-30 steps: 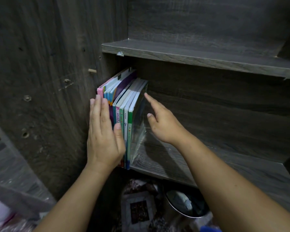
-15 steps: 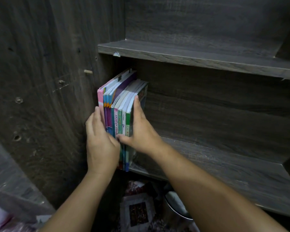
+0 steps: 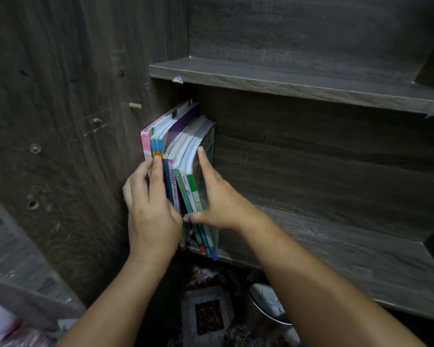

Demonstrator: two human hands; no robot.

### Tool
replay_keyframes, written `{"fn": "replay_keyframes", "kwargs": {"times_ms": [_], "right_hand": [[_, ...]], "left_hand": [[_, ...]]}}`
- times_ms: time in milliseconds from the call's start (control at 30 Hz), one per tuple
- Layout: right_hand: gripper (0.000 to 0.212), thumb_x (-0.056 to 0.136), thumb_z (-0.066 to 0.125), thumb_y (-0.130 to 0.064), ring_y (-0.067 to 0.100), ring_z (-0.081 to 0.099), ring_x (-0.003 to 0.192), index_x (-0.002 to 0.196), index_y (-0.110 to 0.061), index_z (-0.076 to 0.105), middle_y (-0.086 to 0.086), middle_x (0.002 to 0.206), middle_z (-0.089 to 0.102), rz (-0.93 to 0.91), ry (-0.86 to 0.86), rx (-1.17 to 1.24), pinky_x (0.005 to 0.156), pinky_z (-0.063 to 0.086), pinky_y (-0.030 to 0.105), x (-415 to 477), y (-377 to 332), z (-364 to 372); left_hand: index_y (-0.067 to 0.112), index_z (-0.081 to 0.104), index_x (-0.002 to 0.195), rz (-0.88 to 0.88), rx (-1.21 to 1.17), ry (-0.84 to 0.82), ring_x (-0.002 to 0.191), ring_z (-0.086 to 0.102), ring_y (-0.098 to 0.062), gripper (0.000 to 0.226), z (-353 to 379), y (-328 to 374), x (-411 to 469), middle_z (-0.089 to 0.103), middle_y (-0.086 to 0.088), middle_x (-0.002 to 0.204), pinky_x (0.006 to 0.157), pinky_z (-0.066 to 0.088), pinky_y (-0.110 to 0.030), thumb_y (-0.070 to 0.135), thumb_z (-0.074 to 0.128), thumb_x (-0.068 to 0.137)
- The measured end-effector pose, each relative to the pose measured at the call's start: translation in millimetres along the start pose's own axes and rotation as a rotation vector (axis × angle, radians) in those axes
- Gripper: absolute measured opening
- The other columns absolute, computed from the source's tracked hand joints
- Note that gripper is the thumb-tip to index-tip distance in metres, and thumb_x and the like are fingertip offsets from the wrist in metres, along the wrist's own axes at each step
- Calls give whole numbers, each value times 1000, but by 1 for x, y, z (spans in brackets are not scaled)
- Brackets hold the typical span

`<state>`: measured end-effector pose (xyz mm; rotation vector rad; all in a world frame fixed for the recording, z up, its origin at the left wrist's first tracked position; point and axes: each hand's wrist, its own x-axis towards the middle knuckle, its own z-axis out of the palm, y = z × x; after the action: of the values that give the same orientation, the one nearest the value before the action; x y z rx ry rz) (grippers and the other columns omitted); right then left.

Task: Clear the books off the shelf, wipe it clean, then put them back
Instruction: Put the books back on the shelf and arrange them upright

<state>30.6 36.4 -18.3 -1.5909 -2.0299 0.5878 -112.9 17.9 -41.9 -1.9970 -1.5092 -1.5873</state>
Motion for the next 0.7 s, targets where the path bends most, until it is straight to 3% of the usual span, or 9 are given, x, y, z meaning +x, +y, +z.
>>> {"fn": "replay_keyframes", "kwargs": {"times_ms": [167, 267, 400, 700], "right_hand": [[133, 69, 85, -32, 19, 16, 147, 148, -37, -22, 0, 162, 0, 62, -28, -191, 114, 30, 42, -19, 6, -20], [103, 79, 74, -33, 24, 29, 141, 154, -31, 4, 4, 159, 17, 76, 14, -410, 108, 37, 43, -43, 10, -46], [71, 85, 65, -34, 24, 47, 127, 148, -28, 32, 2, 145, 42, 113, 96, -585, 99, 44, 40, -96, 18, -82], [53, 88, 58, -39, 25, 53, 117, 139, -30, 44, 1, 131, 54, 367, 180, -737, 93, 42, 36, -282, 46, -134]], "left_hand": [[-3, 49, 135, 74, 50, -13, 123, 40, -39, 49, -3, 7, 5, 46, -23, 134, 108, 33, -41, 1, 45, 86], [0, 54, 130, 105, 52, -30, 121, 40, -39, 50, -8, 25, 0, 48, -21, 133, 106, 35, -46, -3, 55, 81], [4, 58, 127, 195, 35, -136, 120, 43, -37, 46, -14, 61, -19, 51, -17, 130, 99, 40, -49, 4, 61, 80], [10, 66, 104, 431, -209, -350, 103, 53, -30, 27, -4, 187, -77, 61, -7, 111, 83, 46, -44, 13, 60, 78]]}}
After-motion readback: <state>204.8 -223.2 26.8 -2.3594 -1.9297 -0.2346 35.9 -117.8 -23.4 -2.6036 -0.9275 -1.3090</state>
